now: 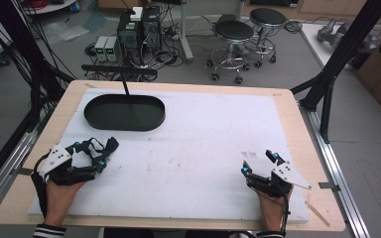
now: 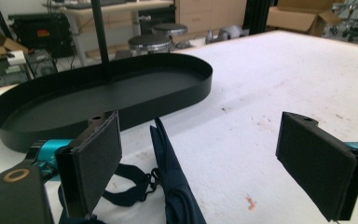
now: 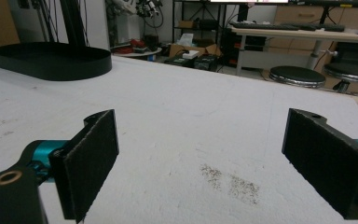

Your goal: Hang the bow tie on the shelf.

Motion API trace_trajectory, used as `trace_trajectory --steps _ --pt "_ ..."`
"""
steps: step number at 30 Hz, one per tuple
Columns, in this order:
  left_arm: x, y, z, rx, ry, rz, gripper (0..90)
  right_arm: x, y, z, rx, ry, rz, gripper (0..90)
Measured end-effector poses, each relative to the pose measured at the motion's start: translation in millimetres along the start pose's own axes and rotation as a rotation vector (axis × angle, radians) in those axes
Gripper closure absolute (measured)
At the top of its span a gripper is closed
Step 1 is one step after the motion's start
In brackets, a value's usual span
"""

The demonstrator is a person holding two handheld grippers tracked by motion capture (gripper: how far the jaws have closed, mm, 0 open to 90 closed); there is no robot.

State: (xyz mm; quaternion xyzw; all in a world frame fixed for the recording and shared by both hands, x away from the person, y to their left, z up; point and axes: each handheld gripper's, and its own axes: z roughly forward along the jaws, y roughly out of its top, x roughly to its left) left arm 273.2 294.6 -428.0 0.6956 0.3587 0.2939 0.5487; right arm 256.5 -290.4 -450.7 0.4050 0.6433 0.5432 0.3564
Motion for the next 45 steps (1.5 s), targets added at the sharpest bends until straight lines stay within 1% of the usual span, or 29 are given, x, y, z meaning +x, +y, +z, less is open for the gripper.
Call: trace_trajectory --steps 3,5,7,8,10,13,14,16,19,23,25,29,32,35,36,37,38,39,40,43,45 --pt "1.8 5.6 -1.8 0.051 -0.001 0.009 14.5 0.1 0.1 0.3 0.004 0.002 -0.002 9.7" --pt "3.4 10.1 -3.5 0.068 -0.009 0.011 14.8 0.8 0.4 1.0 0.011 0.003 -0.011 9.8" --pt "4.8 16.9 -6.5 0.097 -0.009 0.002 14.8 1.6 0.5 1.2 0.015 0.003 -0.013 9.8" --pt "4.8 16.9 -6.5 0.097 -0.009 0.002 15.0 1.4 0.5 1.4 0.015 0.003 -0.019 9.8" --pt "5.3 20.8 -7.6 0.129 -0.014 0.000 15.1 1.4 0.5 1.4 0.014 0.004 -0.020 9.8" --pt "4.7 24.9 -7.4 0.183 -0.031 0.026 16.1 1.5 0.5 1.3 0.015 0.003 -0.017 9.8" --pt "4.3 25.7 -7.6 0.194 -0.032 0.038 18.3 1.7 0.5 1.6 0.014 0.002 -0.023 9.8" --pt "3.8 26.6 -7.4 0.209 -0.031 0.040 18.3 2.4 0.5 1.3 0.017 0.002 -0.020 9.8" --pt "4.3 25.6 -7.2 0.232 -0.024 0.030 18.3 2.8 0.6 1.7 0.020 0.001 -0.029 9.8" --pt "4.1 20.8 -6.6 0.277 -0.021 0.024 19.0 2.8 0.6 1.7 0.019 0.002 -0.031 9.8" --pt "3.5 18.4 -5.7 0.307 -0.026 0.023 19.0 3.1 0.7 1.6 0.023 0.002 -0.029 9.8" --pt "1.6 15.4 -2.9 0.366 -0.024 0.042 19.0 3.0 0.7 1.9 0.021 0.001 -0.031 9.8" --pt "-0.5 13.3 0.0 0.393 -0.025 0.038 19.4 3.0 0.7 2.0 0.022 0.000 -0.033 9.8" --pt "-1.6 10.8 2.2 0.422 -0.027 0.053 20.2 2.7 0.7 2.2 0.021 -0.001 -0.035 9.8" --pt "-2.8 9.4 4.3 0.435 -0.030 0.053 22.1 2.7 0.7 2.1 0.022 -0.001 -0.032 9.8" --pt "-2.8 9.4 4.3 0.435 -0.030 0.053 22.7 2.7 0.7 2.1 0.022 -0.001 -0.032 9.8" --pt "-4.4 8.5 6.2 0.450 -0.029 0.059 23.7 2.7 0.7 2.1 0.022 -0.001 -0.032 9.8" --pt "-4.4 8.5 6.2 0.450 -0.029 0.059 25.0 2.7 0.7 2.1 0.022 -0.001 -0.032 9.8" --pt "-4.7 8.2 7.0 0.461 -0.031 0.063 25.0 2.7 0.7 2.1 0.022 -0.001 -0.032 9.8" --pt "-4.9 6.8 9.0 0.486 -0.020 0.065 26.3 2.7 0.7 2.0 0.022 -0.001 -0.031 9.8" --pt "-4.5 6.1 9.3 0.496 -0.018 0.058 27.8 2.4 0.7 2.1 0.021 0.000 -0.031 9.8"
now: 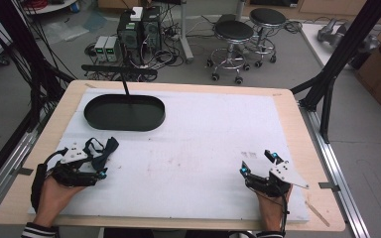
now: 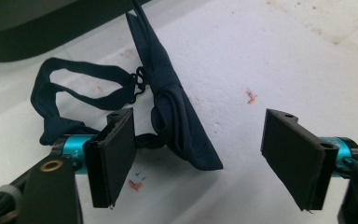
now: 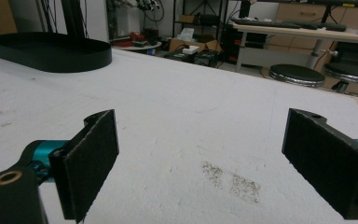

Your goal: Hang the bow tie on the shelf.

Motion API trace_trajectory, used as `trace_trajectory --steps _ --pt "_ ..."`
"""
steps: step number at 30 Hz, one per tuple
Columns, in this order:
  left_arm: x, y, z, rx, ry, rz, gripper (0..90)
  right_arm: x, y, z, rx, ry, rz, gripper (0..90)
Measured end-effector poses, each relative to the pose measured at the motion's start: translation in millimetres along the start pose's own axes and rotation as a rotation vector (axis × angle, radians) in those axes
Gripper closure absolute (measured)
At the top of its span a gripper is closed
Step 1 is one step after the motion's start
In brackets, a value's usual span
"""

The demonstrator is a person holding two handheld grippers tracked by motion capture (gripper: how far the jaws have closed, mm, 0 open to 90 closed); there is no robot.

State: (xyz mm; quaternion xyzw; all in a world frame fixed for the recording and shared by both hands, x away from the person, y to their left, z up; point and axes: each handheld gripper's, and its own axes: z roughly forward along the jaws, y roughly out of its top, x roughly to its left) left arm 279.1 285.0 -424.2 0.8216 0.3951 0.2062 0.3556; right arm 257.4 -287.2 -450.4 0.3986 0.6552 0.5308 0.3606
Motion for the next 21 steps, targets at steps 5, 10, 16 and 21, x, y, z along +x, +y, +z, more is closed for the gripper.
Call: trace_trajectory --steps 5,10,16,21 --pt "-0.7 0.1 0.5 0.014 0.004 0.005 32.6 -0.2 0.0 -0.2 0.001 0.001 0.000 9.8" --pt "-0.6 -0.8 1.9 0.023 0.021 0.007 38.5 -0.1 -0.1 -0.1 -0.002 0.000 0.005 9.8" --pt "0.2 -0.5 3.8 0.028 0.027 0.001 43.3 -0.1 -0.1 -0.1 -0.002 0.000 0.005 9.8" --pt "-0.1 0.3 5.2 0.025 0.043 0.017 48.2 0.3 -0.1 -0.3 0.000 -0.001 0.003 9.8"
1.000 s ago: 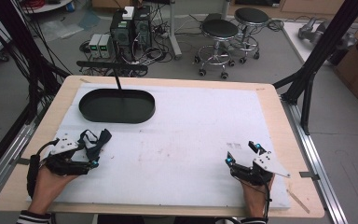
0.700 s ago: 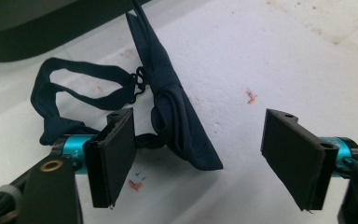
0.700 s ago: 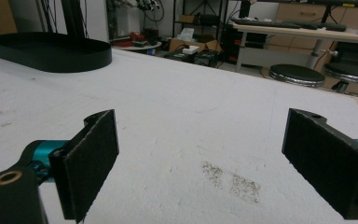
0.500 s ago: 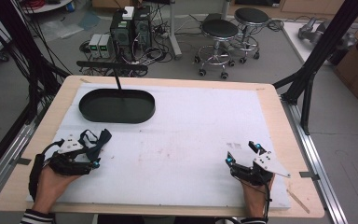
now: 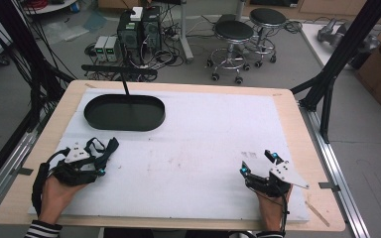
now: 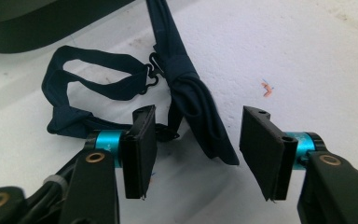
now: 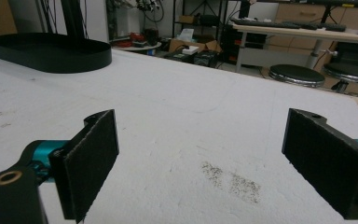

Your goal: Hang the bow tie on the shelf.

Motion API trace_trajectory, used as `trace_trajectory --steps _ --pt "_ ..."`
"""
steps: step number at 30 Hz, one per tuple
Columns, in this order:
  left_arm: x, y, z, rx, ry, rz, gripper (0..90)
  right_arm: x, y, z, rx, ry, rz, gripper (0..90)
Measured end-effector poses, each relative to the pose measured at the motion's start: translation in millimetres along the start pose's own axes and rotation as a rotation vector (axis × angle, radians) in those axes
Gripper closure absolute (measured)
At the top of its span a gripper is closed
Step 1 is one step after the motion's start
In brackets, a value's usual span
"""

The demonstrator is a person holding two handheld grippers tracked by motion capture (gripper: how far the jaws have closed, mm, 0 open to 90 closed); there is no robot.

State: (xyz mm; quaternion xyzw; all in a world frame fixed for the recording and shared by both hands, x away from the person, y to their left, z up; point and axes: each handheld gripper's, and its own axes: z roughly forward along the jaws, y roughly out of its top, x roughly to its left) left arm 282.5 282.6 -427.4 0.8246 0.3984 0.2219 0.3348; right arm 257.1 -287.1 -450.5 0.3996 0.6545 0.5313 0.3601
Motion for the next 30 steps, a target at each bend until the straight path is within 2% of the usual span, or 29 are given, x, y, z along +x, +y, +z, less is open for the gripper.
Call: trace_trajectory --steps 9,10,12,17,21,30 --pt "-0.2 -0.5 5.1 0.008 -0.020 -0.006 57.0 -0.2 -0.1 -0.1 -0.001 0.001 0.002 9.8" --pt "-0.4 -0.5 5.1 0.006 -0.020 -0.009 61.7 -0.2 0.0 -0.1 0.000 0.000 0.004 9.8" --pt "-0.2 -0.4 5.2 0.007 -0.029 -0.009 64.2 -0.2 0.0 -0.1 0.000 0.001 0.003 9.8" --pt "-0.7 -0.4 6.6 0.003 -0.023 -0.015 66.3 -0.3 0.0 0.0 -0.001 0.002 0.000 9.8" --pt "0.1 0.1 7.1 0.011 -0.044 -0.026 72.9 0.0 0.0 0.0 -0.001 0.001 0.000 9.8" --pt "-0.6 -1.9 6.4 -0.017 -0.045 -0.017 81.2 -0.2 0.0 0.0 0.000 0.002 0.000 9.8"
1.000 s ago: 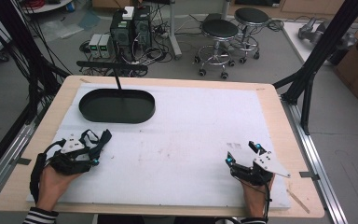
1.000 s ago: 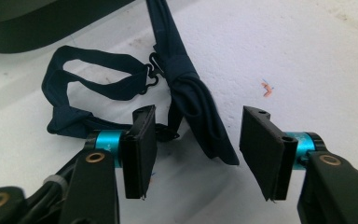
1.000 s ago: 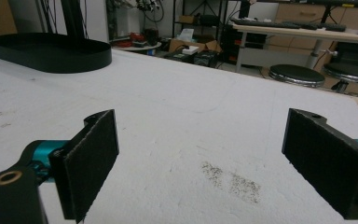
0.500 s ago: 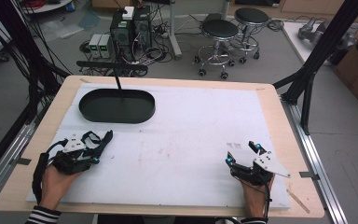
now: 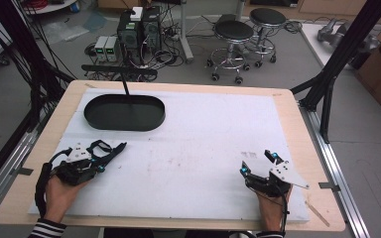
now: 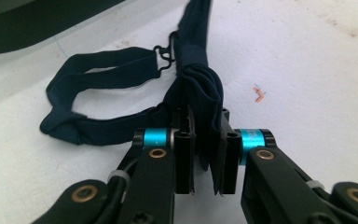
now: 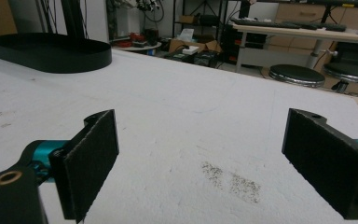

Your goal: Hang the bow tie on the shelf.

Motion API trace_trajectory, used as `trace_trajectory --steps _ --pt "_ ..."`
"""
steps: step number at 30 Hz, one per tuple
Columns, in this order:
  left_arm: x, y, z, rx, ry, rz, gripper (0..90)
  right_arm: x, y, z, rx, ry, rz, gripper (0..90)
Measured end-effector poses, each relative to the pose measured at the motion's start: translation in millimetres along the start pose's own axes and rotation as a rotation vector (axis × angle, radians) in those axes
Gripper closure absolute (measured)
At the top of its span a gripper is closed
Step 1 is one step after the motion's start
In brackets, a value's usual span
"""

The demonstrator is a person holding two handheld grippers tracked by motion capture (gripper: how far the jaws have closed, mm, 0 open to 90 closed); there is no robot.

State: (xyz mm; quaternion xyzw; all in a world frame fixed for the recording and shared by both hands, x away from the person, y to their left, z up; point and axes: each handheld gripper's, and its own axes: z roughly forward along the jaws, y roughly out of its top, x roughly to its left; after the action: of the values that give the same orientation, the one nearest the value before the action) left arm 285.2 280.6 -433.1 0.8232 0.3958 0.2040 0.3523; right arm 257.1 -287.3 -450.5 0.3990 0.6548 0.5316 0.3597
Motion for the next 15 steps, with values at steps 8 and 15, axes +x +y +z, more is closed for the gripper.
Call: trace_trajectory --steps 8,15 --pt "1.3 0.5 -2.9 -0.025 0.001 -0.028 83.9 0.3 0.1 0.3 0.001 -0.002 -0.001 9.8" --pt "1.2 2.1 -5.6 -0.070 -0.017 -0.047 84.6 0.3 0.2 0.4 0.001 -0.002 -0.004 9.8"
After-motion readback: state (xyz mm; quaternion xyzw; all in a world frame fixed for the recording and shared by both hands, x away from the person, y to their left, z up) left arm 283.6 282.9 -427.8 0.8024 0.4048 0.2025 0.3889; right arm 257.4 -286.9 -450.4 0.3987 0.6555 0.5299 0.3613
